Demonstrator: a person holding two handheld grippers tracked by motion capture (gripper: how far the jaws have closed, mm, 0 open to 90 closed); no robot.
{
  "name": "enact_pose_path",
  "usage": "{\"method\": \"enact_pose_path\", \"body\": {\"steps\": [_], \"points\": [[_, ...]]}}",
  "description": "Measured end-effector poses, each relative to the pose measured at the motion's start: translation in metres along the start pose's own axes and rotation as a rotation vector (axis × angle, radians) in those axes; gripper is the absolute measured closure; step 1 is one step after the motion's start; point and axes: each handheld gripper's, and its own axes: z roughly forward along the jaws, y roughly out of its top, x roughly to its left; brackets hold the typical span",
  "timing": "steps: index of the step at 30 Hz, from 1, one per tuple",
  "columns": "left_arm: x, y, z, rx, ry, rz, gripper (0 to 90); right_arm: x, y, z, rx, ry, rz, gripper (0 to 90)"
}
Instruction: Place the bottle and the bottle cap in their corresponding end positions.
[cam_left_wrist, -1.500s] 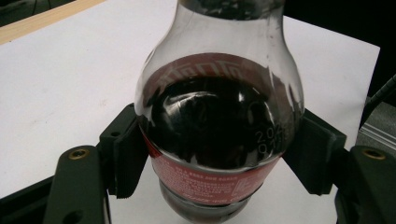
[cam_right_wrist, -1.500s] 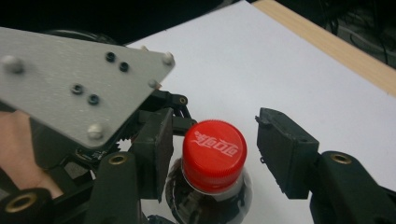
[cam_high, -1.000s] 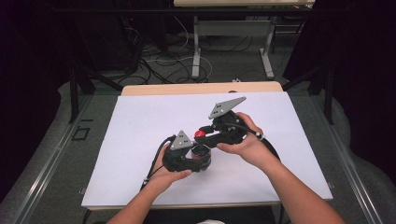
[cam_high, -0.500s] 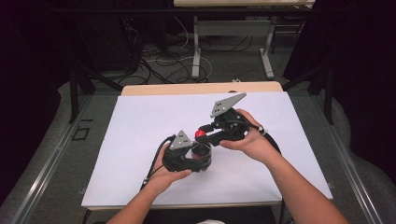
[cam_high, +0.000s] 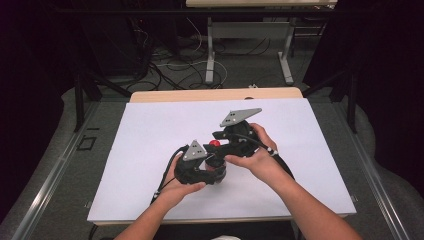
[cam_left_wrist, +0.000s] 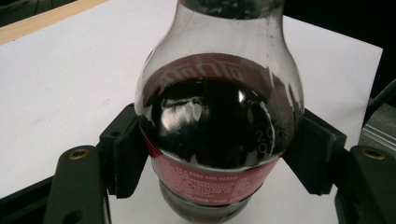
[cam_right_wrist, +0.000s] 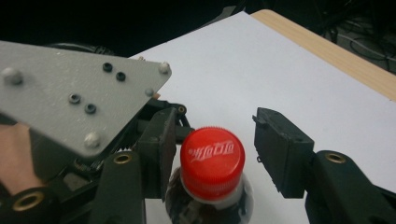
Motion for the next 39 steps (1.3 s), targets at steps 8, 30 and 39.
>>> {"method": "enact_pose_path", "body": {"steps": [8, 30, 39], "points": [[0.003, 0.0, -0.001, -0.003, 0.006, -0.001, 30.6, -0.002, -0.002, -0.002, 0.013, 0.026, 0.058, 57.8], [0.001, -0.001, 0.0, 0.027, -0.02, 0.001, 30.6, -0.021, 0.013, -0.02, 0.055, 0.194, -0.089, 61.6], [0.006, -0.002, 0.0, -0.002, 0.009, -0.017, 30.6, -0.023, 0.009, -0.026, 0.045, 0.154, -0.075, 61.5]]}}
